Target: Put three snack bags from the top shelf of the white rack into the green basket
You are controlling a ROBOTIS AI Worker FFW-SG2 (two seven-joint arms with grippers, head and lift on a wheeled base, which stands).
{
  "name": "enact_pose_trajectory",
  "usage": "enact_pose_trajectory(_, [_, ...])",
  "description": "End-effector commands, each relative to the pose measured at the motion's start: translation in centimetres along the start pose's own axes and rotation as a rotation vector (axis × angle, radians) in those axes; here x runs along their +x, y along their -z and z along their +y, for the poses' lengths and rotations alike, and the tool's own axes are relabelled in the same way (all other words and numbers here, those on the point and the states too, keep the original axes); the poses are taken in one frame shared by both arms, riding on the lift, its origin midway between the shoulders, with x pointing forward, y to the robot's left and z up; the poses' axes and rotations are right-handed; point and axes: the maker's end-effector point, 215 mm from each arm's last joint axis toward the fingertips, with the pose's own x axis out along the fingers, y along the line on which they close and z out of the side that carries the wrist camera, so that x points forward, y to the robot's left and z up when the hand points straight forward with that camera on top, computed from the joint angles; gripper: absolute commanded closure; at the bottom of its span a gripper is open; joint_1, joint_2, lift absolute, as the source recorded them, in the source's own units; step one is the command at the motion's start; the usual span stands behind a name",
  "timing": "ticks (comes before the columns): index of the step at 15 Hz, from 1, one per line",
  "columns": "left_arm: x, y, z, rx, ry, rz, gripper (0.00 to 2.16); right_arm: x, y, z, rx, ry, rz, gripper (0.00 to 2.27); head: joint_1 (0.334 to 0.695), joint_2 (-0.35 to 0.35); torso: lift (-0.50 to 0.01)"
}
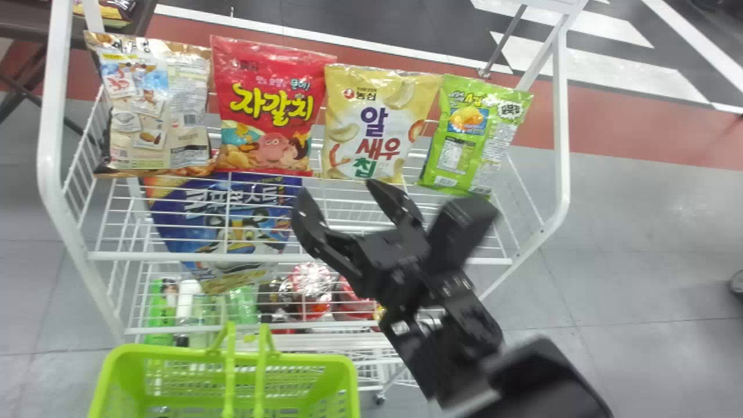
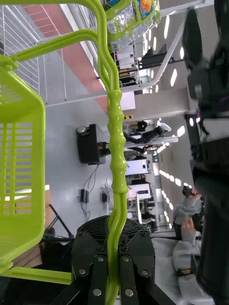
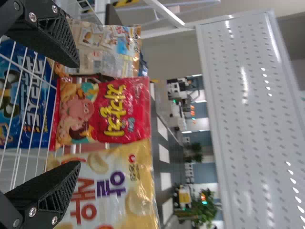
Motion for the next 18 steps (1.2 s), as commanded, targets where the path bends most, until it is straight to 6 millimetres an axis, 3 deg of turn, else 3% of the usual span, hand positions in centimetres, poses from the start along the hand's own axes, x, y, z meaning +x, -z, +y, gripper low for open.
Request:
enact_pose_trajectory(1, [0.0,0.1,0.0,-0.001,-0.001,0.004,2.15,5.2,0.6,2.5,-0.012,-0.045,0.082,0.09,0.695,-0.207,0.000])
enact_pose_trajectory(3, [-0.2,0.0,0.2,0.002,-0.005,0.003,2.15,9.1,0.5,4.6,-0.009,-0.077,0.106,0.09,0.695,-0.105,0.000])
enact_pose_trajectory(6, [-0.3,-0.3,0.4,0.004,-0.004,0.004,2.15,13.8,0.6,7.1,-0.016,-0.125,0.135,0.09,0.695,-0.027,0.000])
enact_pose_trajectory(9, [0.3,-1.0,0.7,0.008,0.016,0.044,2.15,15.7,-0.2,6.7,-0.019,-0.124,0.135,0.09,0.695,0.044,0.000])
enact_pose_trajectory(13, [-0.3,-1.4,0.8,0.004,0.022,0.031,2.15,19.5,-0.8,6.6,-0.046,-0.174,0.134,0.11,0.695,0.053,0.000])
enact_pose_trajectory(18, [-0.8,-1.9,1.0,0.000,0.033,0.018,2.15,21.5,-0.1,6.8,-0.054,-0.239,0.166,0.13,0.695,0.081,0.000])
